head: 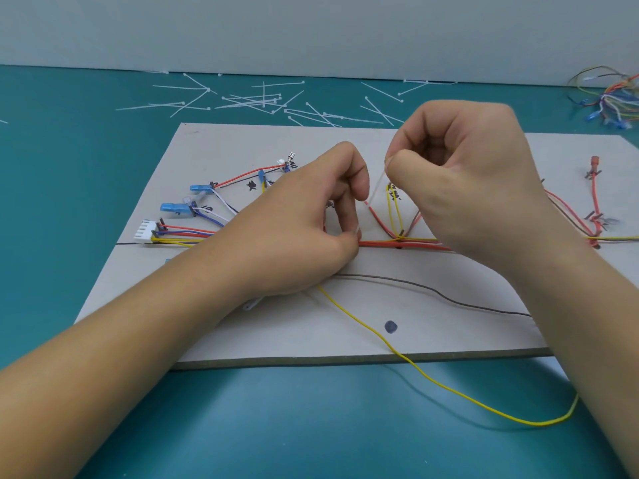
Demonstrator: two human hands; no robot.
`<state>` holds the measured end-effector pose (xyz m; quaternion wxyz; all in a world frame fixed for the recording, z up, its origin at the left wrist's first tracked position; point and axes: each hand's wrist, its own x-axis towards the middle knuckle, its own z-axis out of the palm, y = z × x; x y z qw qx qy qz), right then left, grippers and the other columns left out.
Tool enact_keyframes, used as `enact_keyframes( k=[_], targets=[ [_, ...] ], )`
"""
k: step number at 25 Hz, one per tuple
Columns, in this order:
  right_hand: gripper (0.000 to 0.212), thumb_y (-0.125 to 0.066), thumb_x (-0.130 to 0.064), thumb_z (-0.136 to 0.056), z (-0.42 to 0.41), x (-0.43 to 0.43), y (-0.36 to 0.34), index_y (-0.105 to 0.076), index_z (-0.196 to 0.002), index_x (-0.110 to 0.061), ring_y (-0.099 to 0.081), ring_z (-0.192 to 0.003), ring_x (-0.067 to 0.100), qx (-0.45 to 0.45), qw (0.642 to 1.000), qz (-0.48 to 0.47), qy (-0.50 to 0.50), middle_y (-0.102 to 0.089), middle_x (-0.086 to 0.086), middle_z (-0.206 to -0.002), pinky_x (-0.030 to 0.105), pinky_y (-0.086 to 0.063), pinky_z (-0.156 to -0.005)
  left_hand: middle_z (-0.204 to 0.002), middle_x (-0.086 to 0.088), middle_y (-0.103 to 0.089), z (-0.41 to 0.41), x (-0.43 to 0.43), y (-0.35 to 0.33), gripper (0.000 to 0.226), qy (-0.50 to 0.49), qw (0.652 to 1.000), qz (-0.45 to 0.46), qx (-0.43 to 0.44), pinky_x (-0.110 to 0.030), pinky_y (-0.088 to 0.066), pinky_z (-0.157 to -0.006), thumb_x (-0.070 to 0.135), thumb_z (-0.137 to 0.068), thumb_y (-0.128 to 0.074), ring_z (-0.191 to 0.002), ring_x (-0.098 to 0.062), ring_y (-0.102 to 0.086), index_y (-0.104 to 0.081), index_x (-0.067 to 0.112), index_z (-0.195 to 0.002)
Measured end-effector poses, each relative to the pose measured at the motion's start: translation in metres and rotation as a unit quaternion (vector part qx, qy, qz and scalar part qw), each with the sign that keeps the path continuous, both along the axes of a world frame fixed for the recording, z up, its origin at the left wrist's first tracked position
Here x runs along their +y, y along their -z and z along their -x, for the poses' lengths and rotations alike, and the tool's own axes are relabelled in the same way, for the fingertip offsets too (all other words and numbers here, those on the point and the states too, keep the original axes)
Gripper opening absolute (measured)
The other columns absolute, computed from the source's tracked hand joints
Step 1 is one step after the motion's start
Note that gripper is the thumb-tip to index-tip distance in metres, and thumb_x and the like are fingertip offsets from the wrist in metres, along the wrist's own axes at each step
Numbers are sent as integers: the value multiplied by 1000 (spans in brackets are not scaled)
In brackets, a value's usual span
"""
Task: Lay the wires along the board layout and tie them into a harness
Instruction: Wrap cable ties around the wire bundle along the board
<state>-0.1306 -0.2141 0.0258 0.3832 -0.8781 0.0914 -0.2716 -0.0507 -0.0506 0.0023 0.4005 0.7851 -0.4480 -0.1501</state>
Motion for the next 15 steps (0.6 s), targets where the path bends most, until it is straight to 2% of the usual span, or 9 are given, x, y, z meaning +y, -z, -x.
enact_keyframes(
  k=[4, 6, 9, 11, 13, 15],
  targets=[
    [9, -59, -10, -76, 0, -2, 2, -67, -71, -10, -47, -46, 4, -5, 1000, 17, 15, -54, -11, -51, 11, -33, -45, -84, 12, -68, 0, 0, 0, 31, 1, 1000, 2, 2, -28, -44, -63, 10, -86, -66, -68, -21, -51, -46, 28, -103],
    [10, -62, -10, -78, -2, -5, 2, -68, -72, -13, -47, -46, 4, 20, 1000, 10, 21, -56, -10, -51, 14, -36, -45, -86, 11, -68, 0, 1, 0, 32, 4, 1000, -1, 2, -30, -46, -64, 10, -86, -66, -69, -22, -52, -46, 29, -103],
    [12, -70, -15, -85, -1, -17, -4, -72, -73, -18, -54, -50, 5, 101, 995, -18, 14, -68, -6, -59, 26, -47, -51, -89, 12, -68, 0, 3, 0, 30, 5, 1000, -7, -8, -39, -51, -71, 13, -88, -65, -74, -24, -55, -48, 31, -105],
    [12, -75, -28, -83, 5, -28, -10, -75, -74, -21, -55, -50, 3, 165, 986, -1, 9, -69, -7, -60, 23, -45, -50, -92, 14, -67, 2, 6, 1, 27, 3, 999, -10, -37, -39, -50, -74, 16, -89, -65, -77, -20, -58, -52, 34, -105],
    [13, -76, -38, -78, 12, -31, -14, -76, -76, -25, -52, -45, 1, 263, 963, 57, -26, -67, -10, -57, 18, -41, -44, -93, 15, -68, 3, 8, 2, 27, -8, 998, -5, -55, -34, -49, -74, 17, -89, -65, -78, -16, -59, -55, 36, -105],
    [10, -79, -38, -76, 14, -28, -14, -75, -77, -29, -54, -46, 2, 321, 939, 107, -58, -68, -10, -58, 23, -46, -49, -89, 14, -69, 3, 10, 1, 25, -8, 997, -6, -71, -25, -47, -69, 16, -88, -68, -79, -15, -60, -59, 34, -103]
  ],
)
